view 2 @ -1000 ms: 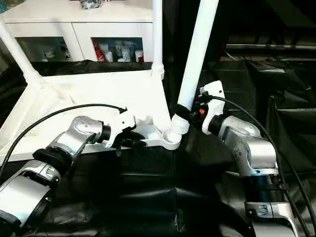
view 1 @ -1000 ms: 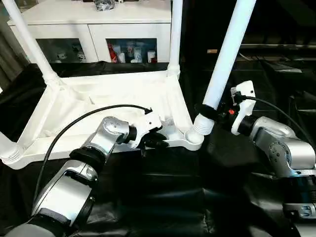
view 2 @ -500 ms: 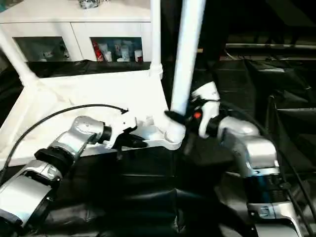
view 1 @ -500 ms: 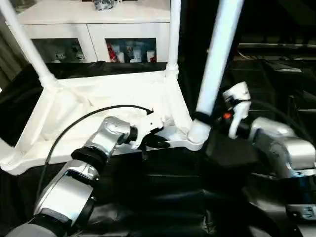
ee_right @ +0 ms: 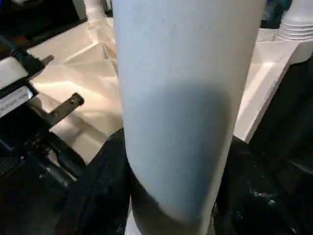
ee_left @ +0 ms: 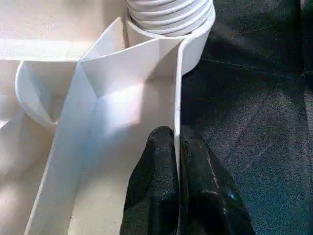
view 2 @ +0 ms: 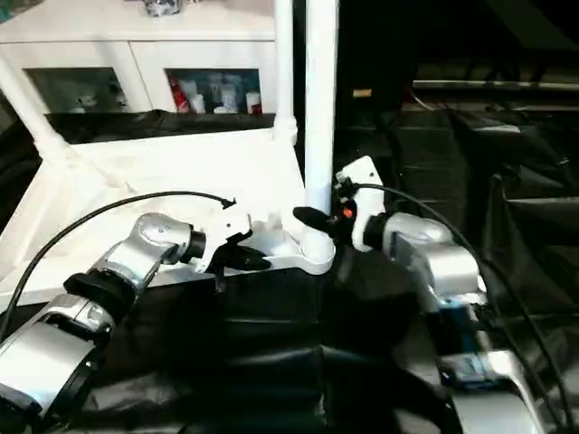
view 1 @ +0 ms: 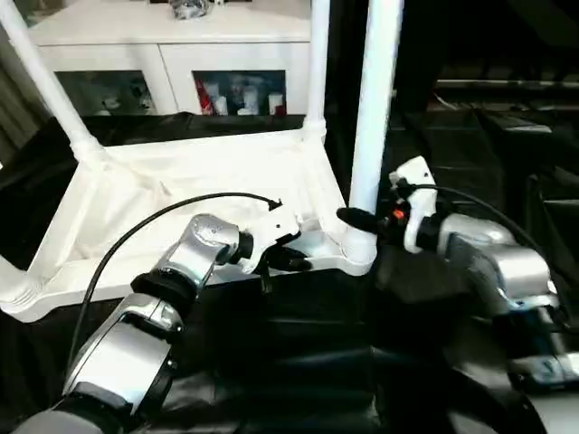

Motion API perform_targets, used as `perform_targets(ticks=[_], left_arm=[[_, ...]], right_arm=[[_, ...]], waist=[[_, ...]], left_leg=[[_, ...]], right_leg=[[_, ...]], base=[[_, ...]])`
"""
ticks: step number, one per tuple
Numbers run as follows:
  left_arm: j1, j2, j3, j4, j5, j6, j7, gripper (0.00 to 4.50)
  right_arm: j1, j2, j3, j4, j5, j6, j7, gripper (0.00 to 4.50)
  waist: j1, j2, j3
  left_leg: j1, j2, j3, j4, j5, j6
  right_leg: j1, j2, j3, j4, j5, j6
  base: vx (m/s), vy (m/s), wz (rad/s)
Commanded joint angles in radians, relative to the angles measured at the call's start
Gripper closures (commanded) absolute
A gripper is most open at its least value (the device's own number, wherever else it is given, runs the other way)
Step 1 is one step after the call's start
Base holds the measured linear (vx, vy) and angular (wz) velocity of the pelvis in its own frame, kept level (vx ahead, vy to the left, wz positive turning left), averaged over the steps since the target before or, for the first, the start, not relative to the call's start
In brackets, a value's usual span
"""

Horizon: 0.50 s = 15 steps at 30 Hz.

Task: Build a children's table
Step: Insert table leg to table base

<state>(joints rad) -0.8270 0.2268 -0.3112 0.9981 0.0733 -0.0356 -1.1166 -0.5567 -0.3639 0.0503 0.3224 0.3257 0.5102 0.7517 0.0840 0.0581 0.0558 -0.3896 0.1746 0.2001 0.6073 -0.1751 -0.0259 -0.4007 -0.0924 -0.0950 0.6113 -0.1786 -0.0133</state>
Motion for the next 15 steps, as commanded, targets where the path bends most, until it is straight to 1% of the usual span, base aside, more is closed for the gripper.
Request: perform_targets(ticks=[1, 2, 3, 6, 7, 8, 9, 12, 13, 15], left_arm=[[0.011, 0.004, 0.031, -0.016, -0.013, 0.006, 0.017, 4.50], [0.011, 0.004, 0.032, -0.016, -0.013, 0.006, 0.018, 4.50], [0.010, 0.005, 0.032, -0.017, -0.012, 0.006, 0.019, 4.50], [0.010, 0.007, 0.033, -0.018, -0.010, 0.008, 0.020, 4.50], [0.008, 0.007, 0.034, -0.016, -0.009, 0.009, 0.024, 4.50], [0.008, 0.007, 0.034, -0.016, -0.009, 0.009, 0.024, 4.50], [0.008, 0.008, 0.034, -0.015, -0.008, 0.008, 0.026, 4.50], [0.006, 0.009, 0.033, -0.010, -0.006, 0.004, 0.030, 4.50], [0.005, 0.009, 0.033, -0.008, -0.005, 0.002, 0.032, 4.50], [0.002, 0.009, 0.034, -0.006, -0.005, 0.002, 0.036, 4.50]], right_arm=[[-0.004, 0.013, -0.009, 0.044, 0.011, -0.009, 0.000, 2.64], [-0.003, 0.015, -0.014, 0.049, 0.015, -0.012, 0.000, 2.64], [0.007, 0.022, -0.035, 0.059, 0.029, -0.028, 0.000, 2.64], [0.018, 0.032, -0.064, 0.071, 0.047, -0.041, -0.002, 2.64], [0.030, 0.042, -0.091, 0.070, 0.067, -0.043, -0.003, 2.64], [0.030, 0.042, -0.091, 0.070, 0.067, -0.043, -0.003, 2.64], [0.049, 0.047, -0.107, 0.065, 0.079, -0.048, -0.001, 2.64], [0.081, 0.058, -0.123, 0.064, 0.091, -0.066, 0.005, 2.64], [0.088, 0.061, -0.127, 0.066, 0.096, -0.072, 0.007, 2.64], [0.113, 0.072, -0.137, 0.069, 0.101, -0.090, -0.001, 2.64]], waist=[[0.003, -0.022, -0.077], [0.003, -0.024, -0.077], [0.003, -0.022, -0.077], [0.003, -0.022, -0.077], [0.004, -0.020, -0.078], [0.004, -0.021, -0.078], [0.004, -0.020, -0.078], [0.006, -0.021, -0.078], [0.006, -0.020, -0.079], [0.006, -0.014, -0.078]], left_leg=[[0.018, 0.055, -0.030, -0.064, -0.176, 0.058], [0.018, 0.056, -0.030, -0.064, -0.176, 0.058], [0.018, 0.056, -0.030, -0.064, -0.176, 0.058], [0.019, 0.057, -0.030, -0.065, -0.179, 0.058], [0.019, 0.056, -0.030, -0.065, -0.174, 0.059], [0.019, 0.057, -0.030, -0.065, -0.173, 0.060], [0.018, 0.056, -0.030, -0.065, -0.170, 0.062], [0.018, 0.056, -0.029, -0.065, -0.172, 0.065], [0.019, 0.056, -0.030, -0.065, -0.173, 0.065], [0.019, 0.056, -0.031, -0.066, -0.181, 0.060]], right_leg=[[0.055, -0.076, 0.052, -0.080, -0.225, -0.219], [0.055, -0.076, 0.052, -0.080, -0.228, -0.217], [0.055, -0.076, 0.052, -0.080, -0.234, -0.215], [0.054, -0.076, 0.053, -0.081, -0.237, -0.213], [0.054, -0.076, 0.052, -0.080, -0.226, -0.216], [0.053, -0.076, 0.053, -0.080, -0.222, -0.217], [0.054, -0.075, 0.052, -0.079, -0.213, -0.219], [0.054, -0.077, 0.052, -0.080, -0.215, -0.219], [0.054, -0.077, 0.052, -0.081, -0.219, -0.219], [0.053, -0.076, 0.051, -0.082, -0.230, -0.216]], base=[[0.000, 0.000, 0.00], [0.000, 0.000, 0.00], [0.000, 0.000, 0.00], [0.000, 0.000, 0.00], [0.000, 0.000, 0.00], [0.000, 0.000, 0.00], [0.000, 0.000, 0.00], [0.000, 0.000, 0.00], [0.000, 0.000, 0.00], [0.000, 0.000, 0.00]])
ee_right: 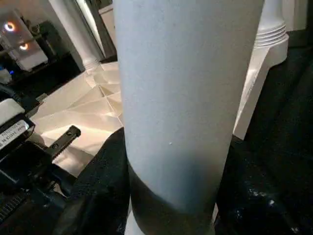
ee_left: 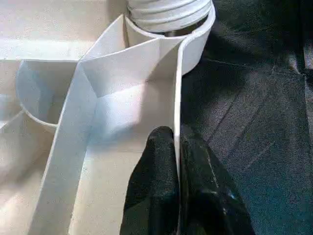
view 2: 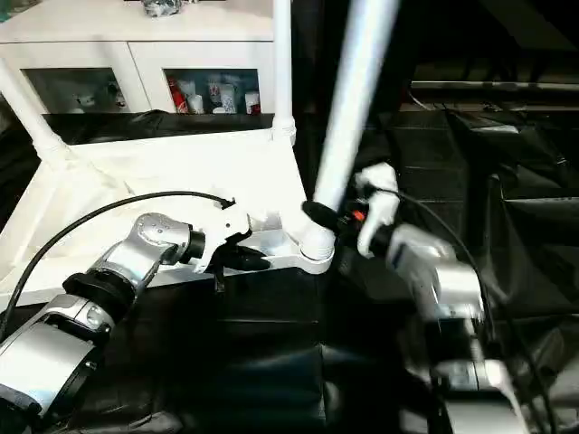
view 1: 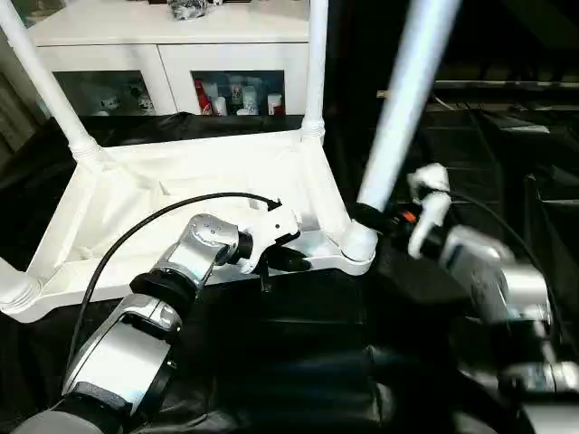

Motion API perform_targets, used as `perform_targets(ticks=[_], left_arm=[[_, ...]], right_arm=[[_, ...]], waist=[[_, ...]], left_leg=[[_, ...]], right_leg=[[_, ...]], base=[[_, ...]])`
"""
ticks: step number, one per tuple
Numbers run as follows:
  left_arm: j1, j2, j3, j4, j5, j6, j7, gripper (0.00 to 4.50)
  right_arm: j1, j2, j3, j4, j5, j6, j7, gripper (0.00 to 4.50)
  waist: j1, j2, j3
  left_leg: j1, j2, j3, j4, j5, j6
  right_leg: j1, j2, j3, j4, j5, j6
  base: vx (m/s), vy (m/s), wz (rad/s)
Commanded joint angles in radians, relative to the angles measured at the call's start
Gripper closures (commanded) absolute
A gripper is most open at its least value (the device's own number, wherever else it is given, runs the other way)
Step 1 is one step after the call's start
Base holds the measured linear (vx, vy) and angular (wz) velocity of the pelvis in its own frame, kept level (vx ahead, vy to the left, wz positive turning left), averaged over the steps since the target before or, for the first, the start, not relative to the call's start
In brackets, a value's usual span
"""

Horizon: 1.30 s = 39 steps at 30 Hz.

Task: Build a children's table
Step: Insert table leg to table base

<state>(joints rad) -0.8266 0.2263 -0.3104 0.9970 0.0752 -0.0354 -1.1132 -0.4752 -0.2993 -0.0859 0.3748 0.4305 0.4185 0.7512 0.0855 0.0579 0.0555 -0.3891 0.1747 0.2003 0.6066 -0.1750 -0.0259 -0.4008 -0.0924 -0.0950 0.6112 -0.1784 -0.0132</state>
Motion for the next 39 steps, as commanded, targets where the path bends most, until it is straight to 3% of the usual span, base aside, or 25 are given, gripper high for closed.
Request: perform_targets(ticks=[1, 4, 5, 6, 7, 9, 11, 17, 20, 21, 23, 26, 28, 31, 32, 35, 39], left_arm=[[0.000, 0.009, 0.034, -0.004, -0.007, 0.002, 0.035, 4.50], [-0.005, 0.009, 0.036, -0.001, -0.007, 0.006, 0.036, 4.50], [-0.005, 0.009, 0.036, -0.001, -0.007, 0.006, 0.036, 4.50], [-0.008, 0.010, 0.036, 0.001, -0.005, 0.004, 0.037, 4.50], [-0.009, 0.011, 0.037, 0.003, -0.005, 0.004, 0.038, 4.50], [-0.012, 0.015, 0.036, 0.009, -0.001, -0.001, 0.041, 4.50], [-0.012, 0.017, 0.036, 0.009, -0.001, -0.001, 0.040, 4.50], [-0.006, 0.022, 0.035, 0.007, 0.001, -0.002, 0.039, 4.50], [-0.002, 0.025, 0.032, 0.004, 0.004, -0.007, 0.036, 4.50], [-0.002, 0.026, 0.028, 0.002, 0.007, -0.015, 0.033, 4.50], [-0.002, 0.029, 0.020, -0.001, 0.015, -0.027, 0.030, 4.50], [-0.002, 0.032, 0.012, -0.004, 0.022, -0.034, 0.026, 4.50], [-0.001, 0.030, 0.014, -0.006, 0.020, -0.032, 0.029, 4.50], [0.002, 0.030, 0.015, -0.007, 0.019, -0.035, 0.031, 4.50], [0.003, 0.030, 0.015, -0.008, 0.019, -0.035, 0.031, 4.50], [0.008, 0.032, 0.018, -0.012, 0.021, -0.041, 0.030, 4.50], [0.008, 0.032, 0.022, -0.015, 0.016, -0.054, 0.014, 4.50]], right_arm=[[0.039, 0.011, -0.001, 0.016, -0.005, -0.005, 0.000, 2.64], [0.076, 0.035, -0.010, 0.007, -0.009, -0.054, -0.012, 2.64], [0.076, 0.035, -0.010, 0.007, -0.009, -0.054, -0.012, 2.64], [0.101, 0.051, -0.009, -0.003, -0.015, -0.096, -0.016, 2.64], [0.112, 0.058, -0.006, -0.006, -0.023, -0.117, -0.021, 2.64], [0.158, 0.082, 0.019, -0.021, -0.058, -0.214, -0.031, 2.64], [0.182, 0.093, 0.035, -0.031, -0.082, -0.260, -0.040, 2.64], [0.221, 0.102, 0.077, -0.049, -0.126, -0.304, -0.041, 2.64], [0.221, 0.090, 0.100, -0.054, -0.143, -0.296, -0.029, 2.64], [0.204, 0.074, 0.113, -0.051, -0.145, -0.268, -0.015, 2.64], [0.174, 0.046, 0.141, -0.035, -0.155, -0.211, 0.010, 2.64], [0.152, 0.026, 0.170, -0.021, -0.164, -0.189, 0.056, 2.64], [0.102, 0.005, 0.200, 0.030, -0.194, -0.160, 0.096, 2.64], [0.064, -0.005, 0.219, 0.075, -0.224, -0.167, 0.109, 2.64], [0.056, -0.005, 0.221, 0.084, -0.225, -0.166, 0.114, 2.64], [0.032, -0.012, 0.237, 0.102, -0.219, -0.145, 0.135, 2.64], [0.007, -0.021, 0.265, 0.143, -0.234, -0.148, 0.201, 2.64]], waist=[[0.004, -0.015, -0.077], [0.005, -0.007, -0.077], [0.004, -0.011, -0.076], [0.006, 0.003, -0.077], [0.004, -0.002, -0.076], [0.003, -0.001, -0.075], [0.001, -0.001, -0.075], [-0.003, 0.002, -0.071], [-0.005, 0.000, -0.069], [-0.007, -0.008, -0.069], [-0.010, -0.012, -0.068], [-0.014, -0.009, -0.067], [-0.018, -0.023, -0.069], [-0.022, -0.016, -0.067], [-0.023, -0.024, -0.067], [-0.025, -0.030, -0.068], [-0.026, -0.030, -0.066]], left_leg=[[0.019, 0.057, -0.030, -0.066, -0.186, 0.059], [0.019, 0.058, -0.033, -0.068, -0.200, 0.054], [0.019, 0.058, -0.033, -0.069, -0.210, 0.051], [0.020, 0.057, -0.035, -0.069, -0.216, 0.047], [0.021, 0.058, -0.033, -0.071, -0.225, 0.046], [0.020, 0.059, -0.035, -0.074, -0.246, 0.038], [0.021, 0.058, -0.037, -0.076, -0.259, 0.035], [0.024, 0.058, -0.038, -0.080, -0.292, 0.029], [0.024, 0.058, -0.038, -0.081, -0.291, 0.033], [0.024, 0.058, -0.037, -0.081, -0.291, 0.036], [0.023, 0.056, -0.038, -0.080, -0.288, 0.040], [0.022, 0.057, -0.036, -0.078, -0.278, 0.044], [0.018, 0.056, -0.036, -0.079, -0.262, 0.049], [0.022, 0.057, -0.035, -0.077, -0.275, 0.044], [0.023, 0.058, -0.034, -0.077, -0.280, 0.043], [0.022, 0.060, -0.036, -0.080, -0.287, 0.041], [0.024, 0.058, -0.035, -0.078, -0.297, 0.041]], right_leg=[[0.052, -0.076, 0.052, -0.084, -0.232, -0.215], [0.052, -0.076, 0.051, -0.084, -0.231, -0.214], [0.053, -0.077, 0.051, -0.085, -0.232, -0.214], [0.052, -0.079, 0.051, -0.084, -0.235, -0.216], [0.050, -0.077, 0.051, -0.089, -0.237, -0.213], [0.050, -0.078, 0.052, -0.089, -0.236, -0.210], [0.052, -0.078, 0.051, -0.090, -0.246, -0.210], [0.050, -0.077, 0.053, -0.096, -0.287, -0.203], [0.051, -0.076, 0.053, -0.096, -0.290, -0.203], [0.051, -0.077, 0.053, -0.098, -0.298, -0.201], [0.053, -0.075, 0.052, -0.098, -0.319, -0.199], [0.051, -0.077, 0.054, -0.100, -0.335, -0.193], [0.055, -0.075, 0.052, -0.096, -0.319, -0.197], [0.048, -0.076, 0.052, -0.099, -0.337, -0.202], [0.047, -0.076, 0.053, -0.100, -0.340, -0.201], [0.049, -0.077, 0.053, -0.097, -0.337, -0.201], [0.047, -0.079, 0.054, -0.102, -0.373, -0.196]], base=[[0.000, 0.000, 0.00], [0.000, 0.000, 0.00], [0.000, 0.000, 0.00], [0.000, 0.000, 0.00], [0.000, 0.000, 0.00], [0.000, 0.000, 0.00], [0.000, 0.000, 0.00], [0.000, 0.000, 0.00], [0.000, 0.000, 0.00], [0.000, 0.000, 0.00], [0.000, 0.000, 0.00], [0.000, 0.000, 0.00], [0.000, 0.000, 0.00], [0.000, 0.000, 0.00], [0.000, 0.000, 0.00], [0.000, 0.000, 0.00], [0.000, 0.000, 0.00]])
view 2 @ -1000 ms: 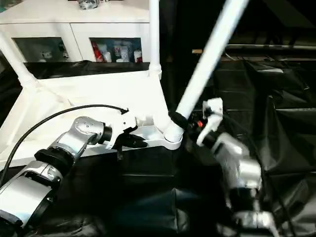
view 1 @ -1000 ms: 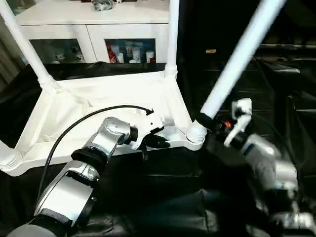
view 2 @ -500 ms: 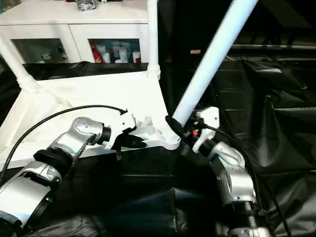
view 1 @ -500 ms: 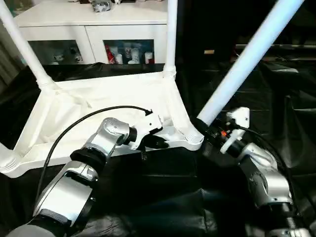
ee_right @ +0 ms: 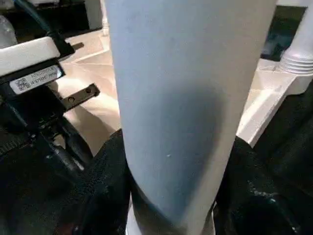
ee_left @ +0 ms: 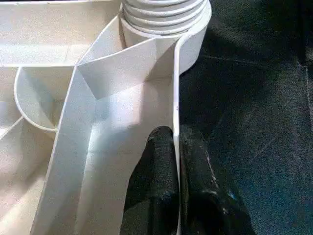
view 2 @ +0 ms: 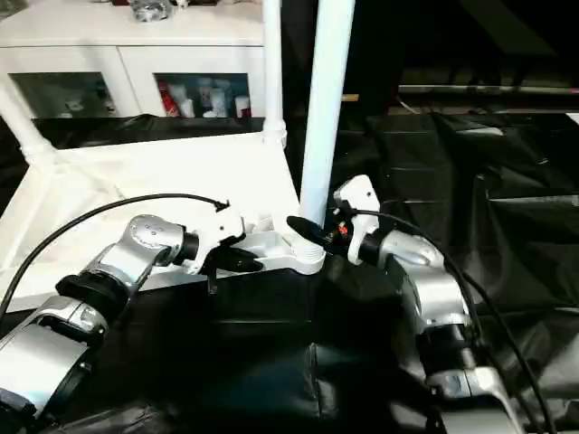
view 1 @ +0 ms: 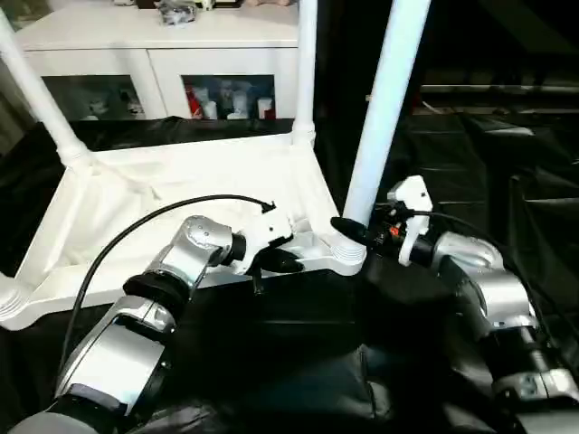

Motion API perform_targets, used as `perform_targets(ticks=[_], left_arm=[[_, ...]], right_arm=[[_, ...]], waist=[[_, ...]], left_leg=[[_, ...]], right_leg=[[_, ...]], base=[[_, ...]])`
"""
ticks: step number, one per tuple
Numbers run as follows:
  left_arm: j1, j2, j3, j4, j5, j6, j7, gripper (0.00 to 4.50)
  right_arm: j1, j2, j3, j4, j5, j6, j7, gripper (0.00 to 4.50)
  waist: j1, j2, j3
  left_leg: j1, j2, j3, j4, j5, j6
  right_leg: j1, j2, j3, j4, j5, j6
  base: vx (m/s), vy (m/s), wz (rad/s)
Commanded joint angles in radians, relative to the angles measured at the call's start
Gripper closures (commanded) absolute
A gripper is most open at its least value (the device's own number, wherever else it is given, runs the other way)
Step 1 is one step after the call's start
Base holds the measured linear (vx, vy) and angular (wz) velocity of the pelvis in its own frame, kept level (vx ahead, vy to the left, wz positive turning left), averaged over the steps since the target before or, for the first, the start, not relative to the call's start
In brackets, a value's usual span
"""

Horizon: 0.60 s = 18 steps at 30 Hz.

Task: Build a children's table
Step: Insert table leg to table base, then rotate leg to tighten

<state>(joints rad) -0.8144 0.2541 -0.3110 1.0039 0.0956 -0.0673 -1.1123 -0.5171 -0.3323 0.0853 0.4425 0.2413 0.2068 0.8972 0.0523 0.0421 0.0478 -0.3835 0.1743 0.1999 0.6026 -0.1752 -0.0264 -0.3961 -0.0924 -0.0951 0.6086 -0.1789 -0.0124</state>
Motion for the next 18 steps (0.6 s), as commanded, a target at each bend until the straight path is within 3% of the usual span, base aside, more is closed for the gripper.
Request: perform_targets(ticks=[1, 2, 8, 11, 17, 18], left_arm=[[-0.003, 0.004, 0.024, -0.026, -0.009, -0.028, 0.003, 4.50], [0.000, 0.004, 0.024, -0.034, -0.016, -0.036, -0.016, 4.50], [0.031, 0.011, 0.006, -0.090, -0.046, -0.054, -0.143, 4.50], [0.047, 0.019, -0.013, -0.118, -0.050, -0.073, -0.198, 4.50], [0.044, 0.028, -0.016, -0.128, -0.046, -0.096, -0.230, 4.50], [0.039, 0.027, -0.011, -0.124, -0.036, -0.087, -0.206, 4.50]], right_arm=[[0.047, 0.012, 0.097, 0.085, -0.045, 0.061, 0.071, 2.64], [0.047, 0.012, 0.099, 0.098, -0.043, 0.058, 0.094, 2.64], [0.071, 0.005, 0.101, 0.089, -0.025, 0.044, 0.152, 2.64], [0.096, -0.010, 0.116, 0.067, -0.014, 0.038, 0.202, 2.64], [0.152, -0.036, 0.150, 0.029, -0.035, 0.017, 0.268, 2.64], [0.155, -0.033, 0.149, 0.040, -0.050, 0.003, 0.256, 2.64]], waist=[[0.007, -0.023, -0.059], [0.009, -0.019, -0.060], [0.012, -0.021, -0.064], [0.012, -0.020, -0.064], [0.018, -0.018, -0.056], [0.014, -0.015, -0.051]], left_leg=[[0.019, 0.058, -0.033, -0.073, -0.293, 0.045], [0.017, 0.059, -0.035, -0.073, -0.279, 0.048], [0.014, 0.065, -0.032, -0.076, -0.256, 0.059], [0.016, 0.066, -0.032, -0.078, -0.268, 0.058], [0.029, 0.069, -0.036, -0.086, -0.367, 0.019], [0.034, 0.070, -0.040, -0.090, -0.418, -0.001]], right_leg=[[0.042, -0.078, 0.054, -0.101, -0.375, -0.194], [0.044, -0.080, 0.054, -0.098, -0.371, -0.195], [0.046, -0.078, 0.056, -0.086, -0.277, -0.220], [0.045, -0.077, 0.056, -0.087, -0.274, -0.222], [0.036, -0.080, 0.057, -0.103, -0.404, -0.194], [0.031, -0.080, 0.056, -0.109, -0.456, -0.185]], base=[[0.000, 0.000, 0.00], [0.000, 0.000, 0.00], [0.000, 0.000, 0.00], [0.000, 0.000, 0.00], [0.000, 0.000, 0.00], [0.000, 0.000, 0.00]])
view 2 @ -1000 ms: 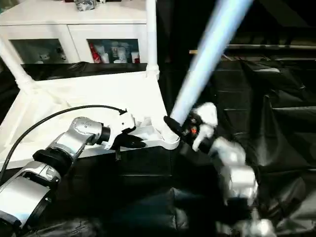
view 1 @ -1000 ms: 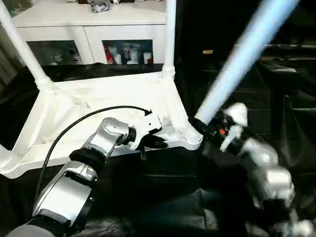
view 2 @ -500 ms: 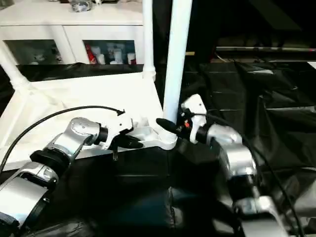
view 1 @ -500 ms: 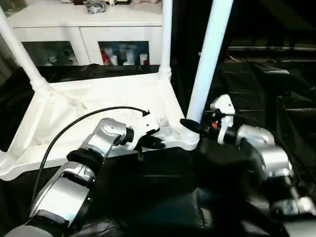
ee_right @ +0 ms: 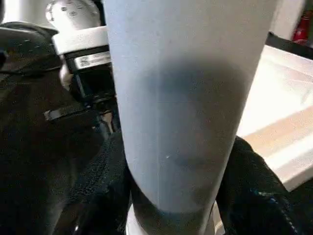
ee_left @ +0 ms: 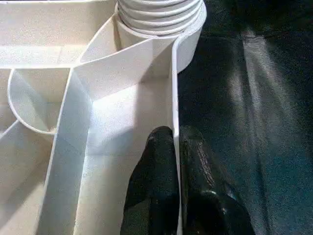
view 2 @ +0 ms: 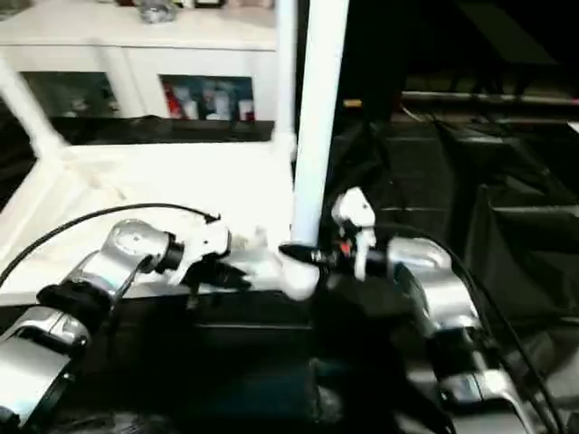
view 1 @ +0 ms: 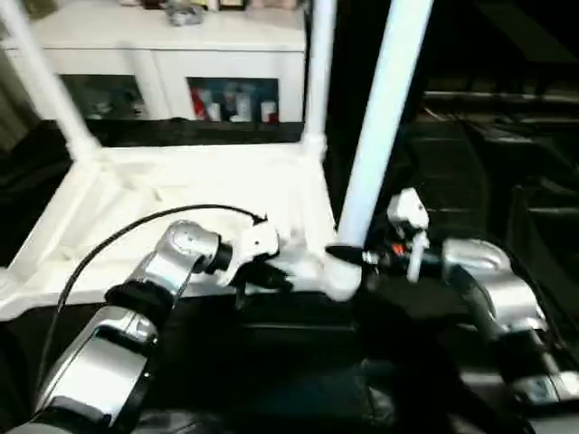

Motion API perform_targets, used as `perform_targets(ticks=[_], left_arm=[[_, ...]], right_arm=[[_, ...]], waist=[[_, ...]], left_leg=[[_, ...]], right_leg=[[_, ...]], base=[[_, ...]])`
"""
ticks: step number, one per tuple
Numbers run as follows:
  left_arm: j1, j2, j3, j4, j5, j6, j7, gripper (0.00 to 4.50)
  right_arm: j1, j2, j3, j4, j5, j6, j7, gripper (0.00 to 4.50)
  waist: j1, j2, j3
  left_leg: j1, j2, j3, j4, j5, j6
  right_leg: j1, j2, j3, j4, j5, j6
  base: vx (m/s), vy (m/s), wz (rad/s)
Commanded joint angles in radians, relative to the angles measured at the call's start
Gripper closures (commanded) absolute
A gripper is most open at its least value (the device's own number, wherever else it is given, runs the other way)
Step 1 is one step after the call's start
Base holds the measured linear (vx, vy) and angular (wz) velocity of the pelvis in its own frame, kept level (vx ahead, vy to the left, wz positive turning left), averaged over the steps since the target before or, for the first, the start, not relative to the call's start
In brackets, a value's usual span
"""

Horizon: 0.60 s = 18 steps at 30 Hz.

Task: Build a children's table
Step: Rotate leg to tighten

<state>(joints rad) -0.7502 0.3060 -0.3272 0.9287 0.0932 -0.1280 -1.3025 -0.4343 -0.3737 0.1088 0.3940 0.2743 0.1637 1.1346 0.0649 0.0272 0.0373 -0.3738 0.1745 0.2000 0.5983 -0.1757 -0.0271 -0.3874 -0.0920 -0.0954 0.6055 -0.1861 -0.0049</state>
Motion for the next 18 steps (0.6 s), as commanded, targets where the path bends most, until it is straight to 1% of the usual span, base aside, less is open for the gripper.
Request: perform_targets(ticks=[1, 2, 3, 4, 5, 6, 7, 8, 9, 10, 11, 12, 13, 14, 15, 16, 17, 18], left_arm=[[-0.029, -0.025, 0.007, -0.044, -0.027, -0.025, 0.002, 4.50], [-0.035, -0.027, 0.009, -0.035, -0.017, -0.018, 0.027, 4.50], [-0.038, -0.028, 0.011, -0.031, -0.013, -0.014, 0.039, 4.50], [-0.045, -0.035, 0.021, -0.017, -0.004, 0.007, 0.079, 4.50], [-0.048, -0.038, 0.026, -0.012, -0.004, 0.016, 0.091, 4.50], [-0.051, -0.043, 0.034, -0.006, -0.005, 0.032, 0.110, 4.50], [-0.054, -0.050, 0.042, -0.001, -0.007, 0.046, 0.133, 4.50], [-0.057, -0.059, 0.053, 0.004, -0.014, 0.069, 0.154, 4.50], [-0.059, -0.066, 0.060, 0.007, -0.019, 0.085, 0.168, 4.50], [-0.058, -0.079, 0.069, 0.005, -0.024, 0.110, 0.194, 4.50], [-0.056, -0.088, 0.073, 0.000, -0.024, 0.137, 0.217, 4.50], [-0.055, -0.098, 0.076, -0.004, -0.023, 0.165, 0.242, 4.50], [-0.054, -0.105, 0.077, -0.007, -0.017, 0.182, 0.274, 4.50], [-0.052, -0.113, 0.076, -0.015, -0.010, 0.198, 0.302, 4.50], [-0.050, -0.128, 0.081, -0.025, -0.002, 0.232, 0.354, 4.50], [-0.050, -0.148, 0.095, -0.032, -0.004, 0.277, 0.412, 4.50], [-0.050, -0.199, 0.129, -0.053, -0.010, 0.380, 0.536, 4.50], [-0.047, -0.218, 0.135, -0.064, -0.007, 0.406, 0.577, 4.50]], right_arm=[[0.072, 0.012, 0.123, 0.097, -0.091, 0.037, 0.007, 2.64], [0.068, 0.021, 0.113, 0.120, -0.103, 0.025, -0.024, 2.64], [0.064, 0.026, 0.108, 0.135, -0.111, 0.013, -0.044, 2.64], [0.045, 0.048, 0.080, 0.199, -0.133, -0.021, -0.135, 2.64], [0.036, 0.056, 0.068, 0.226, -0.140, -0.032, -0.173, 2.64], [0.024, 0.066, 0.051, 0.262, -0.146, -0.039, -0.223, 2.64], [0.017, 0.073, 0.038, 0.286, -0.144, -0.042, -0.250, 2.64], [0.004, 0.085, 0.017, 0.322, -0.142, -0.038, -0.301, 2.64], [-0.006, 0.094, 0.002, 0.348, -0.140, -0.037, -0.336, 2.64], [-0.021, 0.109, -0.023, 0.386, -0.132, -0.031, -0.393, 2.64], [-0.033, 0.119, -0.037, 0.413, -0.129, -0.027, -0.435, 2.64], [-0.046, 0.129, -0.051, 0.441, -0.127, -0.025, -0.476, 2.64], [-0.055, 0.136, -0.058, 0.462, -0.126, -0.021, -0.505, 2.64], [-0.063, 0.142, -0.062, 0.478, -0.130, -0.023, -0.536, 2.64], [-0.076, 0.151, -0.066, 0.504, -0.136, -0.031, -0.584, 2.64], [-0.090, 0.162, -0.074, 0.527, -0.136, -0.031, -0.631, 2.64], [-0.122, 0.186, -0.086, 0.576, -0.140, -0.040, -0.731, 2.64], [-0.134, 0.196, -0.083, 0.588, -0.147, -0.044, -0.761, 2.64]], waist=[[0.000, -0.001, -0.038], [-0.002, 0.000, -0.038], [-0.005, -0.003, -0.038], [-0.010, -0.001, -0.038], [-0.010, -0.001, -0.038], [-0.018, 0.002, -0.033], [-0.021, 0.001, -0.032], [-0.027, 0.002, -0.032], [-0.037, 0.004, -0.030], [-0.040, 0.009, -0.028], [-0.054, 0.014, -0.022], [-0.060, 0.020, -0.018], [-0.078, 0.034, -0.008], [-0.060, 0.051, -0.012], [-0.019, 0.056, -0.015], [-0.029, 0.025, -0.019], [-0.024, -0.015, -0.023], [-0.026, -0.029, -0.008]], left_leg=[[0.028, 0.069, -0.041, -0.086, -0.438, -0.007], [0.032, 0.067, -0.045, -0.087, -0.464, -0.017], [0.034, 0.066, -0.047, -0.090, -0.466, -0.019], [0.034, 0.068, -0.048, -0.092, -0.465, -0.028], [0.034, 0.068, -0.048, -0.092, -0.465, -0.028], [0.037, 0.064, -0.053, -0.092, -0.506, -0.040], [0.039, 0.063, -0.055, -0.092, -0.521, -0.043], [0.038, 0.063, -0.061, -0.094, -0.540, -0.047], [0.041, 0.064, -0.066, -0.095, -0.579, -0.051], [0.045, 0.064, -0.069, -0.096, -0.605, -0.054], [0.055, 0.064, -0.076, -0.097, -0.682, -0.064], [0.059, 0.066, -0.080, -0.102, -0.732, -0.072], [0.052, 0.077, -0.096, -0.133, -0.859, -0.091], [-0.013, 0.104, -0.097, -0.206, -0.954, -0.114], [-0.018, 0.103, -0.049, -0.254, -0.994, -0.132], [0.017, 0.087, -0.039, -0.239, -0.920, -0.112], [0.116, 0.028, -0.050, -0.054, -0.657, -0.111], [0.087, -0.005, -0.068, 0.075, -0.281, -0.020]], right_leg=[[0.021, -0.082, 0.056, -0.108, -0.473, -0.188], [0.021, -0.085, 0.055, -0.112, -0.514, -0.175], [0.024, -0.086, 0.054, -0.117, -0.534, -0.165], [0.021, -0.087, 0.054, -0.117, -0.533, -0.165], [0.021, -0.087, 0.054, -0.117, -0.533, -0.165], [0.016, -0.085, 0.048, -0.124, -0.582, -0.151], [0.017, -0.086, 0.044, -0.128, -0.608, -0.139], [0.020, -0.088, 0.040, -0.130, -0.638, -0.122], [0.018, -0.086, 0.032, -0.136, -0.657, -0.111], [0.017, -0.085, 0.026, -0.140, -0.665, -0.104], [0.015, -0.079, 0.005, -0.152, -0.677, -0.083], [0.017, -0.073, -0.008, -0.155, -0.675, -0.072], [0.042, -0.052, -0.044, -0.144, -0.605, -0.056], [0.117, -0.036, -0.025, -0.003, -0.398, -0.088], [0.101, -0.012, -0.011, 0.069, -0.178, -0.114], [0.076, -0.017, 0.021, 0.052, -0.226, -0.108], [-0.041, -0.120, 0.070, -0.127, -0.704, -0.118], [-0.021, -0.185, 0.067, -0.190, -0.996, -0.092]], base=[[0.000, 0.000, 0.00], [0.000, 0.000, 0.00], [0.000, 0.000, 0.00], [0.000, 0.000, 0.00], [0.000, 0.000, 0.00], [0.000, 0.000, 0.00], [0.000, 0.000, 0.00], [0.000, 0.000, 0.00], [0.000, 0.000, 0.00], [-0.056, 0.036, -0.13], [-0.056, 0.036, -0.13], [-0.052, 0.051, -0.16], [-0.089, 0.054, -0.15], [-0.089, 0.054, -0.15], [-0.089, 0.003, 0.06], [0.021, -0.086, 0.15], [0.021, -0.086, 0.15], [0.019, -0.058, -0.26]])
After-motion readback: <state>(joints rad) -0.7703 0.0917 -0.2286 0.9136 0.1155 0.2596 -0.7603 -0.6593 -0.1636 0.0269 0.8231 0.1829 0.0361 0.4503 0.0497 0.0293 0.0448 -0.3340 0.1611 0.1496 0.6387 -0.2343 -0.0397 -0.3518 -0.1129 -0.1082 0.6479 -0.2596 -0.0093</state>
